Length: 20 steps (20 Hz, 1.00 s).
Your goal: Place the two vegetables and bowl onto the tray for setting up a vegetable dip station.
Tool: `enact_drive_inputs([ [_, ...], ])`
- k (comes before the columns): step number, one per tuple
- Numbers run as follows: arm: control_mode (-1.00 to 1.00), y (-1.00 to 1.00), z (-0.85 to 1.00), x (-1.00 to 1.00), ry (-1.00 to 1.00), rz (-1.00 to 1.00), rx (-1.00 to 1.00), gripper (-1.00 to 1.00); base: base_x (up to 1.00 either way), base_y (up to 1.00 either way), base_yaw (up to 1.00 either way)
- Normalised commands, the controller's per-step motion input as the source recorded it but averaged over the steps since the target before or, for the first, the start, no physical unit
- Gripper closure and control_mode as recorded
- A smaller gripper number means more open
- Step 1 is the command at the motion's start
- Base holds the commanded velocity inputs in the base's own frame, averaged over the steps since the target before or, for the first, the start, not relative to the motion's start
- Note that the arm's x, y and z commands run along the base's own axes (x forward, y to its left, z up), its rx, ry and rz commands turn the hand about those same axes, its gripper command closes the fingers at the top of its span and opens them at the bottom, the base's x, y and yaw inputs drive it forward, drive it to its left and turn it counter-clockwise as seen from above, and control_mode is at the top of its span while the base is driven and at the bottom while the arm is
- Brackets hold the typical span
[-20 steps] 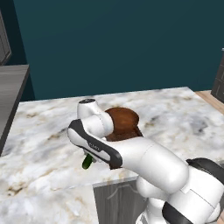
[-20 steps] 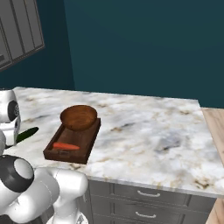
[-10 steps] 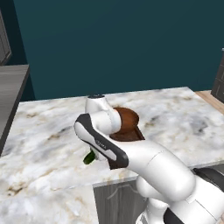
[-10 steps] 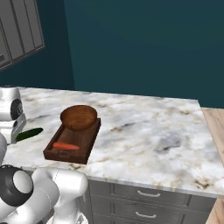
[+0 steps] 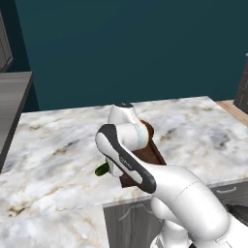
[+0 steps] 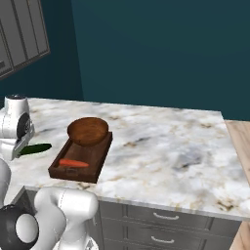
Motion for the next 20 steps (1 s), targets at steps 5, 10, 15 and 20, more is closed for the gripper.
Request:
enact_drive_inputs([
  [5, -1.00, -0.26, 0.00, -0.08, -0.17, -0.04, 0.11, 1.00, 0.00, 0.00, 0.00],
  [10, -1.00, -0.22, 0.01, 0.01, -0.11, -0.07, 0.06, 1.00, 0.00, 0.00, 0.00],
  [15, -1.00, -0.24, 0.03, 0.07, 0.00, -0.08, 0.07, 1.00, 0.00, 0.00, 0.00],
  [20, -1.00, -0.25, 0.03, 0.05, 0.00, -0.04, 0.09, 1.00, 0.00, 0.00, 0.00],
])
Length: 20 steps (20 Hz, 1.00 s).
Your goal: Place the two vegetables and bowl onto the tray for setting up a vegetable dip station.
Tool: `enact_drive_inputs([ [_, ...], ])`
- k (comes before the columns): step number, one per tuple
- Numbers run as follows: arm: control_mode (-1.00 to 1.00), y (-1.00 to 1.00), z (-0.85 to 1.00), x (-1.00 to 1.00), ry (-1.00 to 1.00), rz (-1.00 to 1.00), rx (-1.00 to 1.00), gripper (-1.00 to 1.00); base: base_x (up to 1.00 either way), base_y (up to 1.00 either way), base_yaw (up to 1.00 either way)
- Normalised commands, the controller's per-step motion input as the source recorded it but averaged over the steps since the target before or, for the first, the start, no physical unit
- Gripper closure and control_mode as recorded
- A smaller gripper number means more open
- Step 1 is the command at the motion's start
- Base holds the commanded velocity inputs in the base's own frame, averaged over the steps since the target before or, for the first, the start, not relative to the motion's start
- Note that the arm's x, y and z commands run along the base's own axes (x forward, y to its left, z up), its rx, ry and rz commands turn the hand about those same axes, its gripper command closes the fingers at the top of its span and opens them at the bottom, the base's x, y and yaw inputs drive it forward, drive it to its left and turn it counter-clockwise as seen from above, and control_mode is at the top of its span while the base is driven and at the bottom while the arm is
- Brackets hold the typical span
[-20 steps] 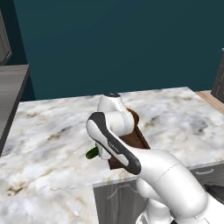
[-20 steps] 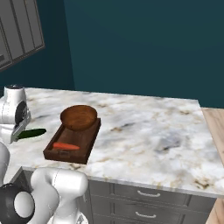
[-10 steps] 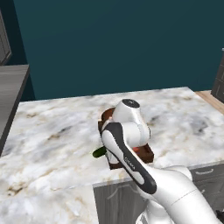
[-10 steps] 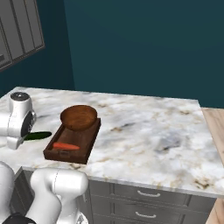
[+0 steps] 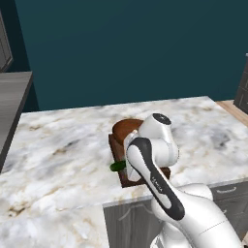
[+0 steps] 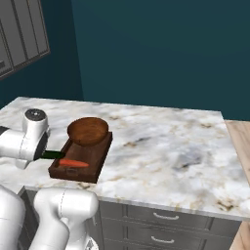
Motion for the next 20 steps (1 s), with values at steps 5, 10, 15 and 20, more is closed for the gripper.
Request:
enact_drive_inputs([
  [5, -1.00, -0.19, 0.01, 0.07, 0.00, -0.01, 0.09, 1.00, 0.00, 0.00, 0.00],
  [10, -1.00, -0.16, 0.00, 0.15, 0.00, 0.00, 0.04, 1.00, 0.00, 0.00, 0.00],
  [15, -1.00, -0.07, 0.00, 0.20, 0.00, 0.00, 0.00, 1.00, 0.00, 0.00, 0.00],
  [20, -1.00, -0.12, 0.00, 0.20, 0.01, 0.00, 0.00, 1.00, 0.00, 0.00, 0.00],
])
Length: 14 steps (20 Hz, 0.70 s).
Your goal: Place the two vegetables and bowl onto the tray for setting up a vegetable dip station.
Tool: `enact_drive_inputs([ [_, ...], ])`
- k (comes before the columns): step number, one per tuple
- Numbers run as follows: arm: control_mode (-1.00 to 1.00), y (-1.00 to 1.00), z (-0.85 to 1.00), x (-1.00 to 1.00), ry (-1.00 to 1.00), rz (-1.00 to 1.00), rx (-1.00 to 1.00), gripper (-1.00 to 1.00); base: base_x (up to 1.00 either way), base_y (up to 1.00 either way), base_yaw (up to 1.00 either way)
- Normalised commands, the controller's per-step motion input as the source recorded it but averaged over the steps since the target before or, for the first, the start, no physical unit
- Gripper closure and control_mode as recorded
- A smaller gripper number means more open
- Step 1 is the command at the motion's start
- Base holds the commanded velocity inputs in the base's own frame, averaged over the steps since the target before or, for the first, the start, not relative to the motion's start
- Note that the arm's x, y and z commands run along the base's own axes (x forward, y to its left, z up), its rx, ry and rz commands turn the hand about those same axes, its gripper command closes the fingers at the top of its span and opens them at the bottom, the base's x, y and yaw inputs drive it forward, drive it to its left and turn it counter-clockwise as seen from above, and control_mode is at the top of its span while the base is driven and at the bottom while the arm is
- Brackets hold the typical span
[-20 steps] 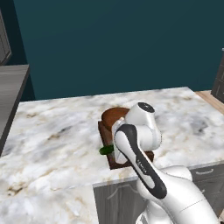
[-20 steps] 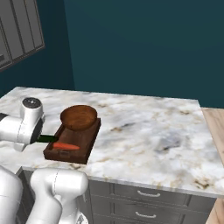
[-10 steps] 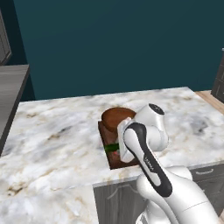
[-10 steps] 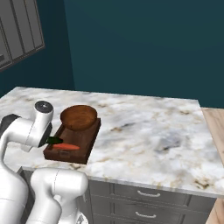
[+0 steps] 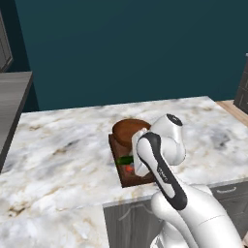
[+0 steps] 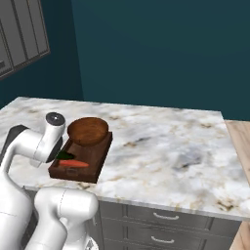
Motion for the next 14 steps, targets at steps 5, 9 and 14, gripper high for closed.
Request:
enact_drive_inputs([
  [5, -1.00, -0.16, 0.00, 0.21, 0.04, 0.00, 0.00, 1.00, 0.00, 0.00, 0.00],
  [9, -1.00, -0.07, -0.08, 0.19, 0.01, 0.00, 0.00, 1.00, 0.00, 0.00, 0.00],
  [14, -1.00, -0.05, -0.11, 0.20, 0.00, 0.00, 0.00, 1.00, 0.00, 0.00, 0.00],
])
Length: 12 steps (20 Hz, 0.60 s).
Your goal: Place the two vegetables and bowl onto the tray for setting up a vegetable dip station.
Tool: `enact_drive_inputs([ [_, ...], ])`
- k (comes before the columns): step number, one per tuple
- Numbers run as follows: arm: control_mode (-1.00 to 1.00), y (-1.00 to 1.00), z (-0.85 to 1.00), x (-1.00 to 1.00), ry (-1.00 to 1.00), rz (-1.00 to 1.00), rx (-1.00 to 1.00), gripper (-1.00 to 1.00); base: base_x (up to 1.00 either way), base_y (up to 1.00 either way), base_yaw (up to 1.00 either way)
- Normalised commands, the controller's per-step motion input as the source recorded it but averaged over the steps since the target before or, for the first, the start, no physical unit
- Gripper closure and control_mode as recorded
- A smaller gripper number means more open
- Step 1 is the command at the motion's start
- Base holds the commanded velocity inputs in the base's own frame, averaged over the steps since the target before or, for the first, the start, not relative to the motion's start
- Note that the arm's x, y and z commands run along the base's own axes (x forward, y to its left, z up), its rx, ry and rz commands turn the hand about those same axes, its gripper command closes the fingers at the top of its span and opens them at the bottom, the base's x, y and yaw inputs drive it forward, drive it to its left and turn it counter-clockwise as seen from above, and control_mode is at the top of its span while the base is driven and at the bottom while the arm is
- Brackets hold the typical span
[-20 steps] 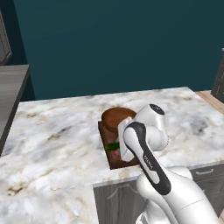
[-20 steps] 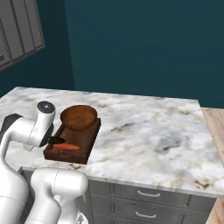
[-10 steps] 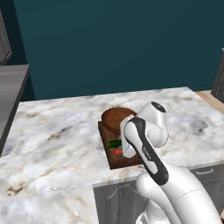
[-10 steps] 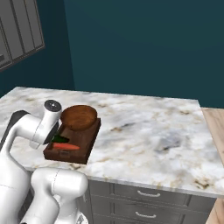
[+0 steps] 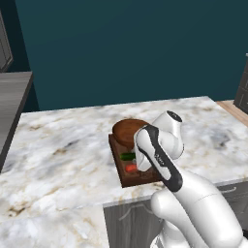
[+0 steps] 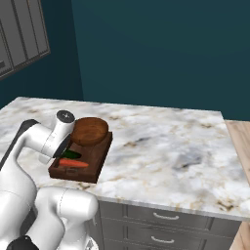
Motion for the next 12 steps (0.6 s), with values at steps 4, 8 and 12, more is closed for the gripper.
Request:
enact_drive_inputs([
  [4, -1.00, -0.06, -0.15, 0.20, 0.00, 0.00, 0.00, 1.00, 0.00, 0.00, 0.00],
  [8, -1.00, -0.08, -0.18, 0.16, 0.00, 0.00, 0.00, 1.00, 0.00, 0.00, 0.00],
  [12, -1.00, -0.07, -0.17, 0.17, 0.00, 0.00, 0.00, 1.00, 0.00, 0.00, 0.00],
])
